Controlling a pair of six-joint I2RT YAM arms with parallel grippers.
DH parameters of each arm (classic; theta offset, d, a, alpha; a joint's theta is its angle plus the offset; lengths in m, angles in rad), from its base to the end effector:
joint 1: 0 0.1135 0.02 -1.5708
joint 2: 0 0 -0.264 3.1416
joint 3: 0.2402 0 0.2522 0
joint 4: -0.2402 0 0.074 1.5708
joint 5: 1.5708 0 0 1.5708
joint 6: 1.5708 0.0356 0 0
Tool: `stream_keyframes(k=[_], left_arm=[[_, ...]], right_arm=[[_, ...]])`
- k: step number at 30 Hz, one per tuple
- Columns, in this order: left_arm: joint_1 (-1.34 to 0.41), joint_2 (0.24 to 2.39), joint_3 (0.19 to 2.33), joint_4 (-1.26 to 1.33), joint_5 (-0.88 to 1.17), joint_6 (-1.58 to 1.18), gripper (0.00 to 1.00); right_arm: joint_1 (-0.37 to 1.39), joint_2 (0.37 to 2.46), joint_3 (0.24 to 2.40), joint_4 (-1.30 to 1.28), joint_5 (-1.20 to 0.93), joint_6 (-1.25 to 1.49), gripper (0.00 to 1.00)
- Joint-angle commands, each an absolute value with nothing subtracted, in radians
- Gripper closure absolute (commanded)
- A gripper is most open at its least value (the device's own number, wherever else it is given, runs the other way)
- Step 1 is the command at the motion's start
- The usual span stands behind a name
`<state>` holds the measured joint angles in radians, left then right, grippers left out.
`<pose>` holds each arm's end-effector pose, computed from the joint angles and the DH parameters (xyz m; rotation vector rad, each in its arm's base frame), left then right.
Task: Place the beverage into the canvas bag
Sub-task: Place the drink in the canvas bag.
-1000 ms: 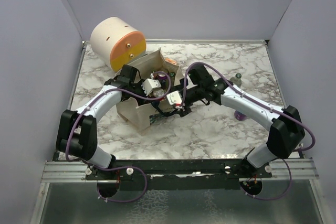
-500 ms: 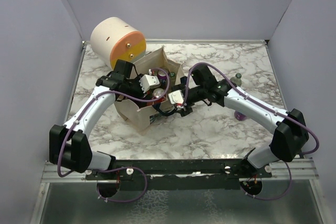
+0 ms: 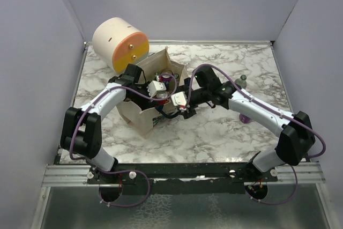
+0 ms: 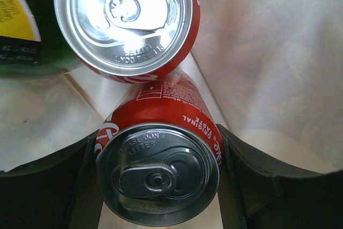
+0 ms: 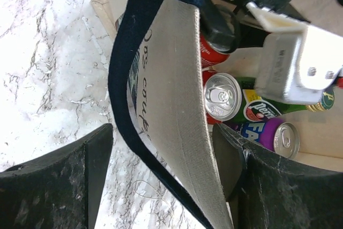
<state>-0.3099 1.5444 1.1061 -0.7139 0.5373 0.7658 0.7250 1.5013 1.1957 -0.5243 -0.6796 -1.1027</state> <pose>0.2828 -0.1097 0.2322 1.4416 2.1241 -0.5643 0.2262 0.2303 0.2853 -1.9528 1.1194 0.6117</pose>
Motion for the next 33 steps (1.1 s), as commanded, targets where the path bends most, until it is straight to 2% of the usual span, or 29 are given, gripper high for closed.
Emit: stream_keyframes(k=[1,9,15,19,22,33], left_arm=[[-0.315,1.559,1.081,-0.602,0.555,0.808,1.0],[-0.316,1.604,1.024,-0.521,0.536,0.792,1.0],[-0.316,1.58,0.998,-0.522,0.527,0.793,0.88],[-0.316,1.545,1.001,-0.531,0.517,0.773,0.74],[-0.316,1.521,1.013,-0.54,0.515,0.754,0.59],[-0.316,1.472,1.039,-0.552,0.5,0.7,0.16]], right_arm=[[0.724,1.488,1.23,-0.544,-0.636,-1.083,0.25],[0.724,1.491,1.239,-0.546,-0.619,-1.063,0.25],[0.724,1.489,1.26,-0.547,-0.608,-1.035,0.23],[0.724,1.493,1.285,-0.543,-0.619,-0.991,0.19],[0.724,1.489,1.294,-0.535,-0.623,-0.974,0.16],[0.724,1.49,1.333,-0.517,-0.634,-0.93,0.15]])
